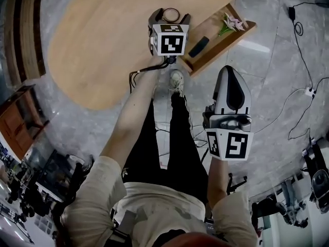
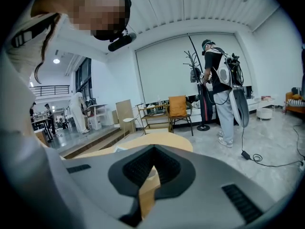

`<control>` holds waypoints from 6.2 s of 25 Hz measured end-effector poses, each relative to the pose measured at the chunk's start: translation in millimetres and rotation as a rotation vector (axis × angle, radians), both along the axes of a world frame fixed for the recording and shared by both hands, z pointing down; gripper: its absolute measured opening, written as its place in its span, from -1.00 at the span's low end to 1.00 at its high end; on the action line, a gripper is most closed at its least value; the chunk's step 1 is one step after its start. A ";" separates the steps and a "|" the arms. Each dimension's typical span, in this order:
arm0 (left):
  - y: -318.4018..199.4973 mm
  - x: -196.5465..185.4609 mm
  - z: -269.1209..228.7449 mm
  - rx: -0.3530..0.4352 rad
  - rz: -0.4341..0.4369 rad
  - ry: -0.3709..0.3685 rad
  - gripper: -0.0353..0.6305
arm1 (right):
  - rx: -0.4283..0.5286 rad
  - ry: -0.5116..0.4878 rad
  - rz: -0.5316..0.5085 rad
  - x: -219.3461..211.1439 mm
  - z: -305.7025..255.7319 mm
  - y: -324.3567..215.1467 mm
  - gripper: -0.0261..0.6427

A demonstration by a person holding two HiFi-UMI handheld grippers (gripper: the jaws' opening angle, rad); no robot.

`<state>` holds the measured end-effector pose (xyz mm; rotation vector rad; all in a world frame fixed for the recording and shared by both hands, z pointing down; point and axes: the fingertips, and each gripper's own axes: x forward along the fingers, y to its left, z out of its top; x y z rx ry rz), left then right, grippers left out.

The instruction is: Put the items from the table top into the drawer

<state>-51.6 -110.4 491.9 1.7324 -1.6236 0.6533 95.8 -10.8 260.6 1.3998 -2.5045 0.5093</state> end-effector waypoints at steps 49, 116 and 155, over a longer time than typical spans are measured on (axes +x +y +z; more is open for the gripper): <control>110.3 -51.3 -371.4 0.596 -0.219 -0.190 -0.05 | 0.152 -0.129 -0.148 -67.4 -126.4 18.6 -0.91; -10.0 103.5 -152.6 0.323 0.187 -0.050 -0.87 | 0.104 -0.034 0.158 42.0 -43.5 2.8 -0.91; 193.7 -55.2 -634.8 0.874 -0.150 -0.235 -0.87 | 0.394 -0.068 -0.197 -87.6 -386.7 75.0 -0.91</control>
